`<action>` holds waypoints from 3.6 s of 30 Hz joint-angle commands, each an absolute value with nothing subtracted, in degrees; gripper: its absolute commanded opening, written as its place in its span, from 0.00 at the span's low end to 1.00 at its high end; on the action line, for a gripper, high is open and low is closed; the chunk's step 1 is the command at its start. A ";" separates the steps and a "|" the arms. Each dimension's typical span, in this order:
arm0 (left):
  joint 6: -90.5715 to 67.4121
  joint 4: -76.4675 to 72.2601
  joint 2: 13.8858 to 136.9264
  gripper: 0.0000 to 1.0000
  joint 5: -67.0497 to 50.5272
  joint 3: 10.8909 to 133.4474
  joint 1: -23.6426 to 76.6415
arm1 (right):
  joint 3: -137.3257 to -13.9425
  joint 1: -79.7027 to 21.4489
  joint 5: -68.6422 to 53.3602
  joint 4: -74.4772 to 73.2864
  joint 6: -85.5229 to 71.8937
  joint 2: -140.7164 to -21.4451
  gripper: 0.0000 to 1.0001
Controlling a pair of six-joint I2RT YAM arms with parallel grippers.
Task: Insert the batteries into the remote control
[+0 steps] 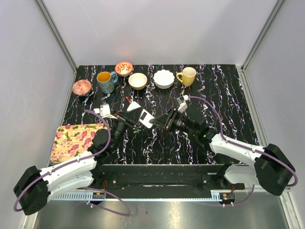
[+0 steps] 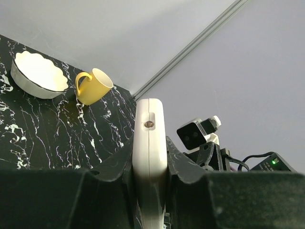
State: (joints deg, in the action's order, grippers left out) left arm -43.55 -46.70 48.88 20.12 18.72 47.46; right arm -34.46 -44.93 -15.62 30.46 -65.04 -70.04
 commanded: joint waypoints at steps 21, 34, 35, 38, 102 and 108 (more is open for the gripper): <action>-45.09 -52.03 47.90 0.00 18.19 20.74 47.90 | -32.08 -44.56 -16.79 34.62 -67.06 -67.76 0.58; -46.76 -53.17 49.22 0.00 16.96 20.13 47.90 | -33.92 -44.47 -17.31 37.26 -66.62 -69.43 0.57; -46.76 -53.09 49.48 0.00 16.70 20.21 47.81 | -34.27 -44.56 -17.31 36.92 -66.71 -69.69 0.55; -46.76 -53.26 49.57 0.00 16.44 20.30 47.81 | -34.45 -44.56 -17.67 36.83 -66.71 -70.22 0.50; -62.75 -38.58 66.00 0.00 -10.28 30.14 36.65 | -60.99 -48.16 -2.91 -30.76 -21.45 -64.24 0.88; -63.98 -41.21 69.69 0.00 -11.86 31.38 36.74 | -63.54 -50.45 -0.88 -31.73 -20.57 -68.99 0.89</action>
State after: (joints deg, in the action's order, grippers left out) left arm -62.06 -35.77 68.36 -8.62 28.47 37.01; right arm -60.29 -48.88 -4.03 -30.02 -23.18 -66.87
